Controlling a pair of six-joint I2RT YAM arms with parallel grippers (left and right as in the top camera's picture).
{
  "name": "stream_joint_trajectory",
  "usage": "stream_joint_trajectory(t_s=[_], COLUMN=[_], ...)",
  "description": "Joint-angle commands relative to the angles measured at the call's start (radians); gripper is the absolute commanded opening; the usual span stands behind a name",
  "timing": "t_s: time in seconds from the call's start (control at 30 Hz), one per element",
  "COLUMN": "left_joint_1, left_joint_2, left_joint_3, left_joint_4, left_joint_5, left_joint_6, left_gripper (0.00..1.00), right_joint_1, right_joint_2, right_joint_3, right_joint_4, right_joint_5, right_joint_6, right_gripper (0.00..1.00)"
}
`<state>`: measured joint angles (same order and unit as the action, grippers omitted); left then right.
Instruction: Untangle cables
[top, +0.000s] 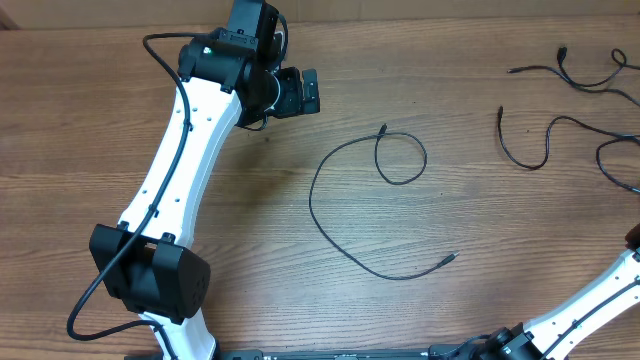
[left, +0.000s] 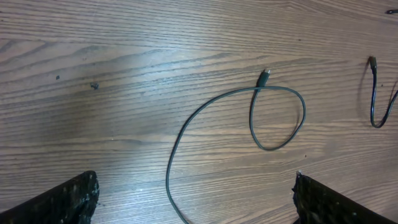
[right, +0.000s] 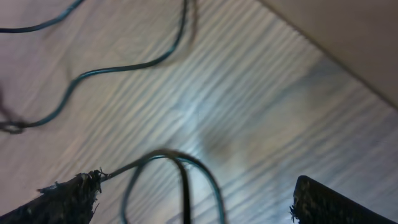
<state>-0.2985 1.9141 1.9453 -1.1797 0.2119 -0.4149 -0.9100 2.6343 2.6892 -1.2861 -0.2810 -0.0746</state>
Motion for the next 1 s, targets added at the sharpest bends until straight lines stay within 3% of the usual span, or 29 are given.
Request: stream_joint_trajectory(t_s=[0.0, 0.2, 0.5, 0.73, 0.97], left_joint_1=[0.003, 0.004, 0.004, 0.004, 0.003], left_joint_2=[0.005, 0.005, 0.005, 0.005, 0.005], left_joint_3=[0.007, 0.007, 0.007, 0.007, 0.007], left_joint_4=[0.002, 0.002, 0.002, 0.002, 0.002], left_joint_5=[-0.006, -0.006, -0.006, -0.006, -0.006], left_joint_6=[0.011, 0.011, 0.011, 0.011, 0.011], left_gripper=[1.00, 0.99, 1.00, 0.99, 1.00], right_joint_1=[-0.003, 0.011, 0.086, 0.177, 0.286], right_joint_2=[0.006, 0.003, -0.099, -0.247, -0.274], right_joint_3=[0.002, 0.056, 0.192, 0.198, 0.188], right_joint_4=[0.007, -0.042, -0.111, -0.126, -0.272], right_joint_5=[-0.141, -0.280, -0.282, -0.271, -0.235], right_joint_6=[-0.012, -0.067, -0.118, -0.145, -0.143], right_gripper=[1.00, 1.00, 1.00, 1.00, 1.00])
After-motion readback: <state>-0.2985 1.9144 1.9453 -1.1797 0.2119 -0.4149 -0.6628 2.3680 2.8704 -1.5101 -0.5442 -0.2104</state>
